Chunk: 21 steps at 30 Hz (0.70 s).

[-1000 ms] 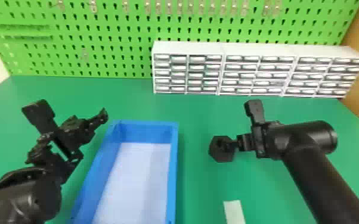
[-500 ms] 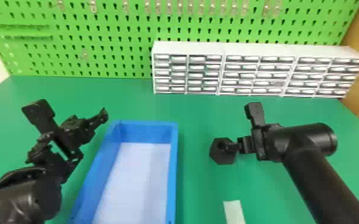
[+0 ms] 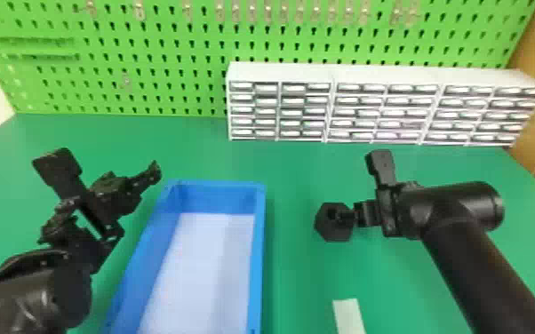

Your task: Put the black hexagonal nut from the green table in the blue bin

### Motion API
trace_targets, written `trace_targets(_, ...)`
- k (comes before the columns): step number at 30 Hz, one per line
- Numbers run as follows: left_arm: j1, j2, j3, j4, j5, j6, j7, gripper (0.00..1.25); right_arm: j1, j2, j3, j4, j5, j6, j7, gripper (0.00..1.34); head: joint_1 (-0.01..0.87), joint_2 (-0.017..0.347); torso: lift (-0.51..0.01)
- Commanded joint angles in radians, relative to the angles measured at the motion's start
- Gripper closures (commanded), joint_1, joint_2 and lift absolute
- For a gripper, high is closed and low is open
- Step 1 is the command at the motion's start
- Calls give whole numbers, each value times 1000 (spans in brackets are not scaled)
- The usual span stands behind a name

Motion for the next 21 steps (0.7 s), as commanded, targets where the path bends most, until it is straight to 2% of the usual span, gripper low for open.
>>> trace_targets(1, 0, 0, -1, 0, 0, 0, 0, 127, 1, 0, 0, 0, 6, 0, 0, 759, 666, 32, -100)
trace_targets(11, 2, 0, 0, 0, 0, 0, 0, 127, 1, 0, 20, -1, 19, -9, 0, 903, 666, 32, -100)
trace_targets(15, 2, 0, -1, 0, 0, 0, 0, 127, 1, 0, 28, -3, 26, -12, 0, 1042, 666, 32, -100)
trace_targets(21, 3, 0, -1, 0, 0, 0, 0, 127, 4, 0, 37, -9, 32, -18, 0, 1046, 666, 32, -100)
